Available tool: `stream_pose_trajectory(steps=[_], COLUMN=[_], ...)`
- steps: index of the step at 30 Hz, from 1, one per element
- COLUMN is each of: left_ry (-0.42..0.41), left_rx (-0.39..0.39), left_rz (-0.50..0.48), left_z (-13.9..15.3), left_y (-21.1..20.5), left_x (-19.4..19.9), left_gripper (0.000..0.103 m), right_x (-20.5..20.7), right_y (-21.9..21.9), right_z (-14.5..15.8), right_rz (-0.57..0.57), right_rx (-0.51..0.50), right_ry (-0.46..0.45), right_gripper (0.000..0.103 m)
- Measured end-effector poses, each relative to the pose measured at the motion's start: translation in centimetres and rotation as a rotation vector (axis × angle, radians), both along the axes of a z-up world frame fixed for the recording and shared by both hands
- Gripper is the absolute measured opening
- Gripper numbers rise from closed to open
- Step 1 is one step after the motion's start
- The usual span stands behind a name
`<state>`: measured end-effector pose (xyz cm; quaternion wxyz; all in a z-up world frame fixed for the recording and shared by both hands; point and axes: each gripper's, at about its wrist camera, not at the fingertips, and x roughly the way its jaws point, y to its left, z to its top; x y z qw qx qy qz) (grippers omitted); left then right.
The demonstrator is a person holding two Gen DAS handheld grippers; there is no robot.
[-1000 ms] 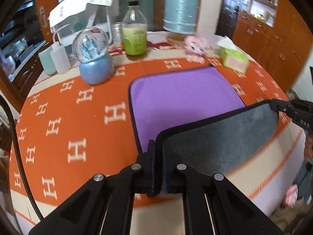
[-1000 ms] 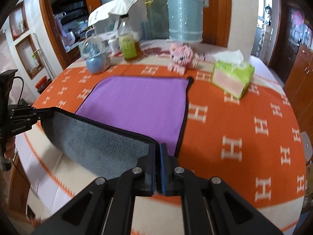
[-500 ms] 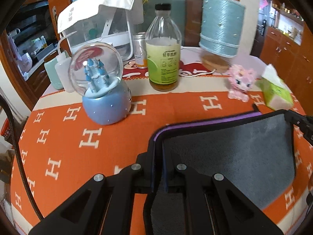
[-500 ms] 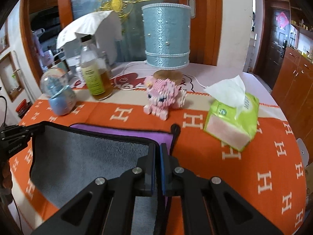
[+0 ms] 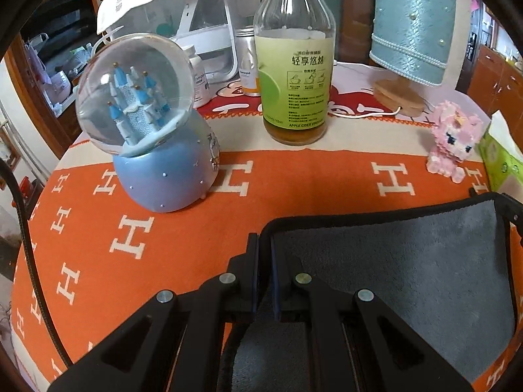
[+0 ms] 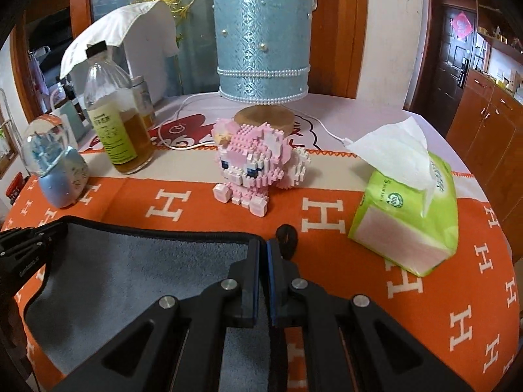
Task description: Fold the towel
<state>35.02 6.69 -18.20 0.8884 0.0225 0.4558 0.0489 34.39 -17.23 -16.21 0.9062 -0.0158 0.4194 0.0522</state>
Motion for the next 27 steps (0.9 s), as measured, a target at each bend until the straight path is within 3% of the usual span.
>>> stream_pose_trajectory(steps=[2,3,4,6,8,10,11,20,24,27], left_ry=[0.007,0.014,0.025,0.026,-0.005,-0.023,-0.026,-0.015,0.001,-0.007], left_rx=[0.01,0.016,0.026,0.038,0.033,0.021,0.018,-0.042,-0.092,-0.094], left_rz=[0.013,0.023,0.035,0.053,0.061,0.063,0.062,0.022,-0.004,-0.019], left_z=[-0.3,-0.4,-0.5,-0.4,0.3,1.0,1.3,3.9,5.1,6.1], left_y=[-0.2,-0.4,-0.5,-0.5,-0.4,-0.4,-0.5,-1.4,-1.8,-2.4], left_x=[0.3,0.5,0.7,0.7,0.4,-0.1,-0.2,-2.6,-4.2,-5.7], left_gripper=[0.008,0.018,0.028,0.07,0.084,0.086,0.086,0.092,0.103,0.102], right_x=[0.4,0.5,0.6,0.8,0.6,0.1,-0.2,-2.8,-4.1,-5.4], right_y=[0.2,0.4,0.5,0.6,0.3,-0.2,-0.4,-0.3,0.2,0.5], right_z=[-0.6,-0.9,-1.3,-1.8,-1.6,-1.0,-0.8,2.1,3.1,3.8], right_rz=[-0.006,-0.01,-0.015,-0.038,-0.057,-0.07,-0.075,-0.067,-0.062,-0.059], right_rx=[-0.017,-0.031,-0.046,-0.081,-0.076,-0.054,-0.047,-0.003,0.013,0.045], right_ry=[0.011,0.022,0.036,0.057,0.051,0.034,0.028,0.039,0.055,0.069], right_gripper=[0.005,0.006,0.01,0.02,0.033,0.048,0.05,0.051,0.051,0.053])
